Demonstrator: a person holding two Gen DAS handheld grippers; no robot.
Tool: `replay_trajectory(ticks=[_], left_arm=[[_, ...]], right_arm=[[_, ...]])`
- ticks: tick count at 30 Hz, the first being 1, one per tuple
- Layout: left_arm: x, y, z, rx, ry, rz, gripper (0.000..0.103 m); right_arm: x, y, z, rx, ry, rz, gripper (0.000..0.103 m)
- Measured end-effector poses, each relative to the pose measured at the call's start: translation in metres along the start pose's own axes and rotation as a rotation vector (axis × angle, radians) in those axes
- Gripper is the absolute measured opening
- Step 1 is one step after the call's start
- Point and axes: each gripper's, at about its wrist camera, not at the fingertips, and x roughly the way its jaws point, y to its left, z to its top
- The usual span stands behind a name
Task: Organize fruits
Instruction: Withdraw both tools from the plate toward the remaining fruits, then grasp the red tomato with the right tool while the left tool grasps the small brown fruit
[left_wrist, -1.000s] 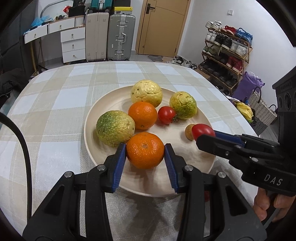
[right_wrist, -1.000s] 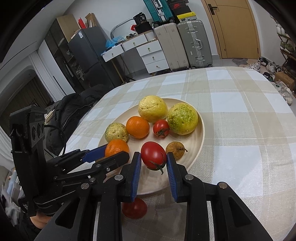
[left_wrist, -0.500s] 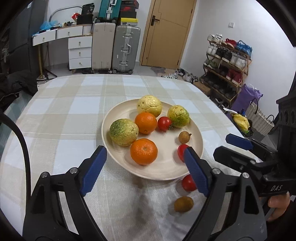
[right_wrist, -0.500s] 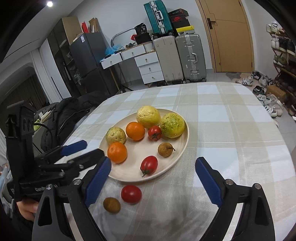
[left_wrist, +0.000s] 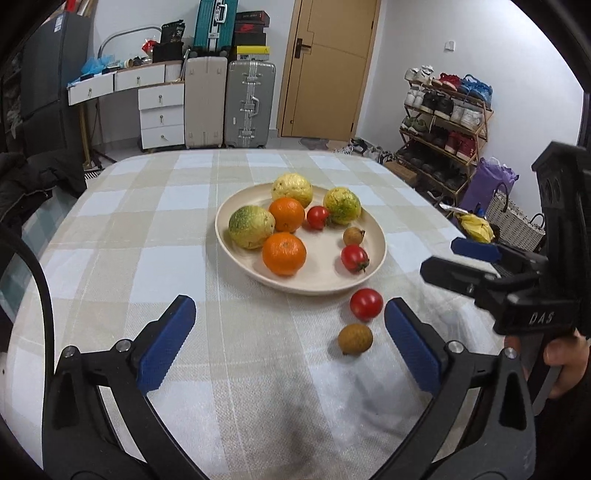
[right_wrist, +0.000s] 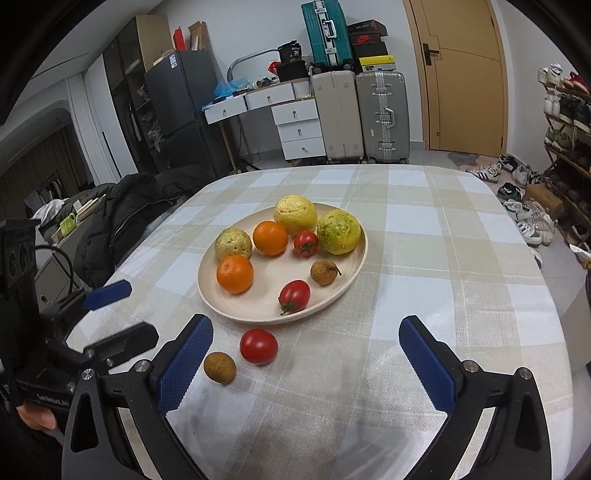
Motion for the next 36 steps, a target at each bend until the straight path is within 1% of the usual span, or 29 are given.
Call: replay_trajectory(ticks=[2,5,10,13,19,22,27,29,30,36], left_arm=[[0.003,0.0,-0.004,0.011,0.012,0.017,0.102],[0.007,0.0,-0.008,0.015,0.031,0.018,0.102],[0.008,0.002,-0.008,0.02,0.029,0.027,0.102],[0.012,0.004,-0.008,0.019,0.038,0.043,0.102],[0.017,0.011,-0.007,0.001,0.058,0.049,0.102],[0.018,0.015,-0.006,-0.008,0.06,0.047,0.102],[0.02,0.021,-0.005,-0.026,0.062,0.05,0.102],[0.021,0.022,-0.005,-0.027,0.065,0.054,0.102],[0.022,0.023,-0.006,-0.027,0.068,0.055,0.102],[0.025,0.023,-0.007,-0.026,0.077,0.067,0.102]], right_arm=[[0.002,-0.002,-0.001,0.006,0.01,0.002,0.103],[0.004,0.0,-0.003,0.0,0.015,-0.011,0.103],[0.014,0.004,-0.007,-0.029,0.053,-0.027,0.103],[0.023,0.005,-0.011,-0.043,0.092,-0.052,0.103],[0.039,0.004,-0.019,-0.062,0.173,-0.09,0.103],[0.044,0.006,-0.022,-0.069,0.196,-0.093,0.103],[0.056,0.01,-0.027,-0.075,0.25,-0.128,0.103],[0.059,0.015,-0.027,-0.099,0.257,-0.169,0.103],[0.061,0.018,-0.028,-0.112,0.266,-0.176,0.103],[0.065,0.021,-0.028,-0.1,0.257,-0.182,0.103]])
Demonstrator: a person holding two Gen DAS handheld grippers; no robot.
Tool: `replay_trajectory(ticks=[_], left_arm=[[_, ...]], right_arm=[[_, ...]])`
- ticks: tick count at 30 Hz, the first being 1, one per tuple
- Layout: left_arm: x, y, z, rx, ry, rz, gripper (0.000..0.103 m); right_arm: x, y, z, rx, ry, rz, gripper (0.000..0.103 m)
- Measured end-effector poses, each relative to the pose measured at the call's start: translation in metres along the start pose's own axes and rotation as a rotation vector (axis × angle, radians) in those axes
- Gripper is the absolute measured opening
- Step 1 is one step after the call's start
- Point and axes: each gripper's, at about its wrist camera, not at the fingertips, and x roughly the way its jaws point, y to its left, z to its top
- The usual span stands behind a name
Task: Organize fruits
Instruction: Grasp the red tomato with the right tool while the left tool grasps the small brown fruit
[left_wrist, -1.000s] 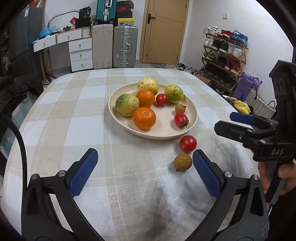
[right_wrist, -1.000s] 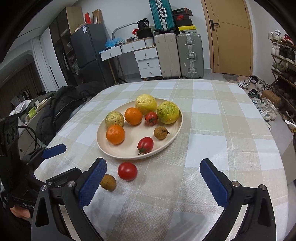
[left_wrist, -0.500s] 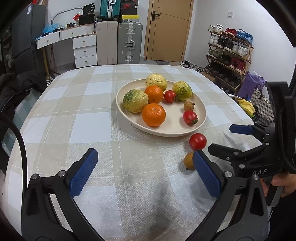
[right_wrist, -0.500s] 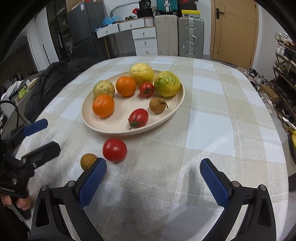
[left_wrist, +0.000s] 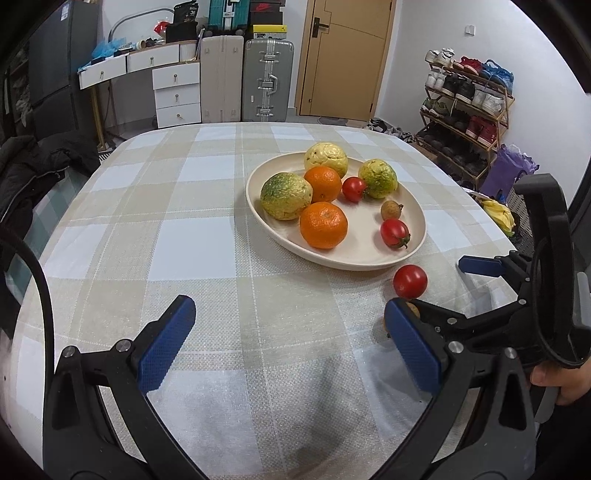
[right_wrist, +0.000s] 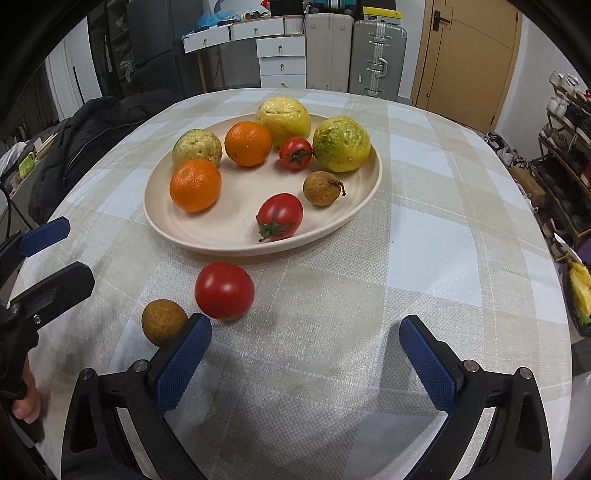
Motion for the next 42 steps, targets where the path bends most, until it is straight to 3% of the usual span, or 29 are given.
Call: replay_trajectory(ticks=[12,24,28,33,35,42], left_arm=[[0.001,0.001,-0.001,-0.001,0.007,0.001,0.102],[0.003,0.003,-0.001,-0.005,0.015,0.002,0.102],[0.003,0.003,-0.001,-0.001,0.012,0.003,0.102],[0.003,0.003,-0.001,0.0,0.013,0.003,0.102],[0.003,0.003,-0.001,0.001,0.012,0.007,0.102],[0.004,0.0,-0.002,0.011,0.016,0.004,0.102]], right_arm=[[0.005,0.015,0.008,-0.035,-0.009,0.027,0.103],[0.002,0.021,0.011,-0.061,-0.028,0.052,0.089],[-0.001,0.022,0.01,-0.074,-0.033,0.063,0.076],[-0.005,0.028,0.009,-0.11,-0.054,0.09,0.049],[-0.007,0.031,0.008,-0.12,-0.059,0.098,0.033],[-0.012,0.032,0.004,-0.126,-0.061,0.124,0.031]])
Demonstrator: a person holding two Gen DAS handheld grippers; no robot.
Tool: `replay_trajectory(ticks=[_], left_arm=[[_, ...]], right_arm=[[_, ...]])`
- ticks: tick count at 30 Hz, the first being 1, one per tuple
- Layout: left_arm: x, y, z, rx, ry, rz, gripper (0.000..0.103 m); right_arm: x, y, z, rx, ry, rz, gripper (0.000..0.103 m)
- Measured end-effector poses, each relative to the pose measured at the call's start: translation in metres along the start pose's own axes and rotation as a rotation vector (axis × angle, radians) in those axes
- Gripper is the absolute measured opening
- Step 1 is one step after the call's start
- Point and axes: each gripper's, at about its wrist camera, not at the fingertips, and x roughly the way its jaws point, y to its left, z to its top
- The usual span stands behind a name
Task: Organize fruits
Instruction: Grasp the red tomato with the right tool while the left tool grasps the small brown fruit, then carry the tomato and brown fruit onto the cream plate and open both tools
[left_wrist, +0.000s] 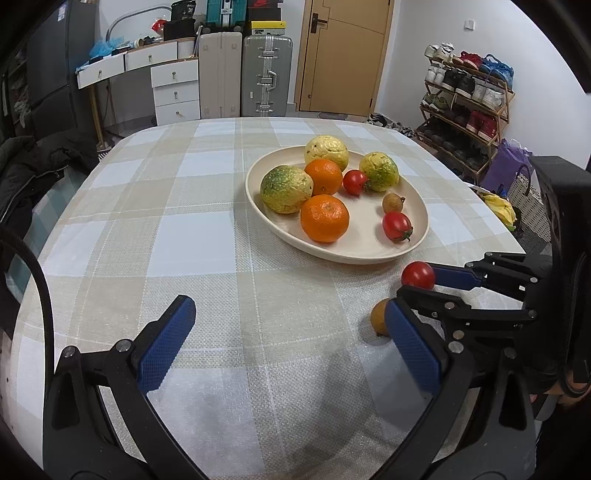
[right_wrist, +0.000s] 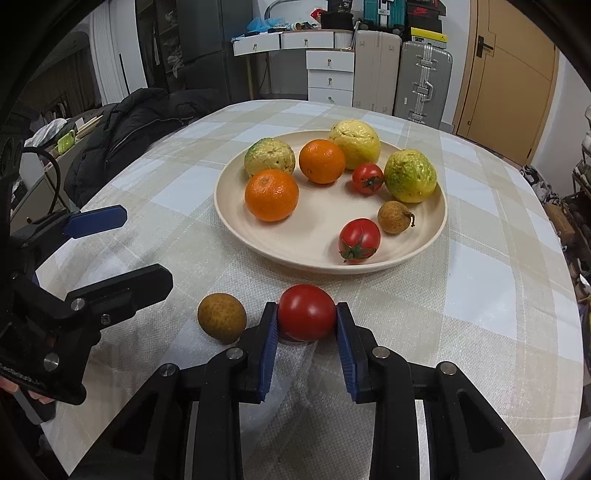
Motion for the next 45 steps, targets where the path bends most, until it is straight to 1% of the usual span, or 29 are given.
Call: replay_trajectory(ticks=[4,6,11,18,21,24,26,28,29,31,32,33,35,36,37,38,39,42,45], left_arm=[[0.001,-0.002,0.0,0.007,0.002,-0.004,0.102],[0.002,-0.003,-0.001,0.013,0.009,-0.007,0.102],[0.008,-0.011,-0.005,0.041,0.049,-0.031,0.102],[0.018,-0.03,-0.013,0.09,0.121,-0.066,0.102],[0.021,-0.04,-0.015,0.136,0.13,-0.047,0.1],[0.023,-0.048,-0.016,0.165,0.135,-0.04,0.097],[0.026,-0.052,-0.016,0.172,0.147,-0.035,0.088],[0.029,-0.056,-0.016,0.172,0.158,-0.037,0.083],[0.03,-0.057,-0.015,0.17,0.155,-0.04,0.076],[0.032,-0.059,-0.013,0.16,0.149,-0.034,0.07],[0.032,-0.059,-0.011,0.157,0.146,-0.033,0.065],[0.033,-0.06,-0.011,0.156,0.142,-0.034,0.062],[0.032,-0.061,-0.01,0.161,0.138,-0.043,0.05],[0.032,-0.062,-0.01,0.165,0.136,-0.049,0.048],[0.032,-0.063,-0.009,0.168,0.134,-0.057,0.04],[0.031,-0.063,-0.01,0.171,0.132,-0.065,0.028],[0.031,-0.064,-0.009,0.173,0.129,-0.074,0.024],[0.029,-0.064,-0.01,0.169,0.127,-0.107,0.024],[0.025,-0.063,-0.01,0.16,0.113,-0.116,0.024]], right_arm=[[-0.003,-0.002,-0.001,0.009,-0.006,0.01,0.031],[-0.01,-0.006,-0.001,0.021,-0.025,0.013,0.031],[-0.032,-0.016,-0.004,0.058,-0.078,0.026,0.031],[-0.039,-0.027,-0.001,0.093,-0.092,0.036,0.031],[-0.041,-0.029,-0.001,0.093,-0.093,0.026,0.031],[-0.043,-0.034,-0.002,0.101,-0.095,0.023,0.031],[-0.045,-0.038,-0.002,0.11,-0.098,0.023,0.031],[-0.048,-0.042,-0.002,0.119,-0.1,0.028,0.031],[-0.049,-0.044,-0.002,0.123,-0.105,0.028,0.031],[-0.055,-0.049,-0.002,0.137,-0.117,0.029,0.031],[-0.056,-0.051,-0.002,0.142,-0.12,0.031,0.031],[-0.058,-0.052,-0.002,0.146,-0.123,0.033,0.031],[-0.06,-0.055,-0.002,0.152,-0.127,0.036,0.031],[-0.06,-0.055,-0.002,0.154,-0.127,0.038,0.031],[-0.06,-0.055,-0.002,0.156,-0.125,0.04,0.031],[-0.06,-0.055,-0.002,0.156,-0.124,0.04,0.031],[-0.059,-0.054,-0.002,0.154,-0.122,0.039,0.031],[-0.055,-0.052,-0.003,0.147,-0.112,0.037,0.031],[-0.051,-0.05,-0.004,0.142,-0.105,0.034,0.031]])
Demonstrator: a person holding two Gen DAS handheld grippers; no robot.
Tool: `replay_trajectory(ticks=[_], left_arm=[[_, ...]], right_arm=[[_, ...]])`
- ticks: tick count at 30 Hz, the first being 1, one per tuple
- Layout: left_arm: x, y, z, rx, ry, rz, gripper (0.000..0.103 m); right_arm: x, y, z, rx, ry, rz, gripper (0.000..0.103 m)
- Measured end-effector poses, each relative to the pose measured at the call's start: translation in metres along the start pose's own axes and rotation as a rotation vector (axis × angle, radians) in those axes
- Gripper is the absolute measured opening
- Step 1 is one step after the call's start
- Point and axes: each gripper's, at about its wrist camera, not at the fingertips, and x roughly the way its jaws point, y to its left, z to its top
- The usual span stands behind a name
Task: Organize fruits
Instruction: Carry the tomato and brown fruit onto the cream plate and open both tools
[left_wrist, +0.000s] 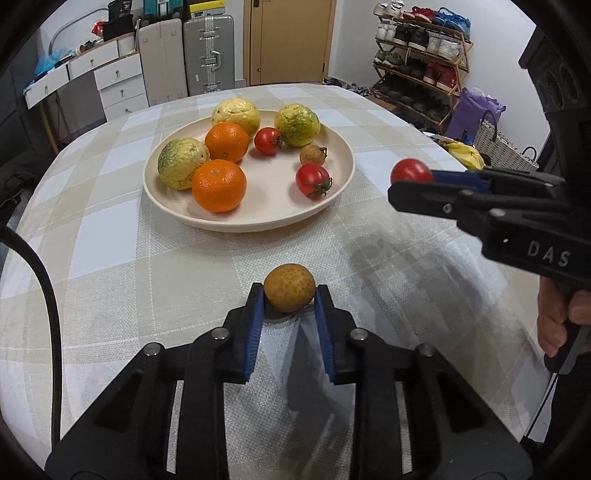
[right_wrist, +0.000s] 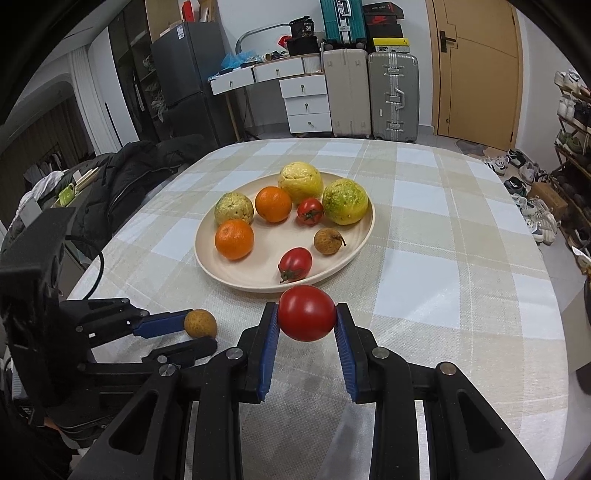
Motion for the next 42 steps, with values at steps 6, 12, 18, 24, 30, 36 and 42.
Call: replay_trajectory(ticks=[6,12,18,24,30,36,42], left_arm=[[-0.01,0.004,0.001,0.005,-0.041,-0.01,0.024],[-0.024,0.017,0.005,-0.022,-0.088,0.005,0.024],[-0.035,0.03,0.008,-0.05,-0.125,0.019,0.024],[-0.039,0.04,0.011,-0.064,-0.148,0.044,0.024],[-0.036,0.044,0.015,-0.068,-0.155,0.048,0.024],[-0.031,0.048,0.02,-0.074,-0.158,0.053,0.024],[-0.02,0.057,0.027,-0.1,-0.151,0.064,0.024]], right_arm=[[0.003,0.002,-0.002,-0.002,-0.008,0.013,0.031],[0.002,0.011,-0.003,-0.022,-0.023,0.031,0.031],[0.002,0.015,-0.003,-0.033,-0.044,0.047,0.031],[0.0,0.018,-0.002,-0.035,-0.065,0.06,0.031],[0.0,0.017,-0.001,-0.028,-0.08,0.058,0.031],[0.001,0.016,0.002,-0.023,-0.093,0.06,0.031],[0.003,0.013,0.007,-0.01,-0.107,0.062,0.031]])
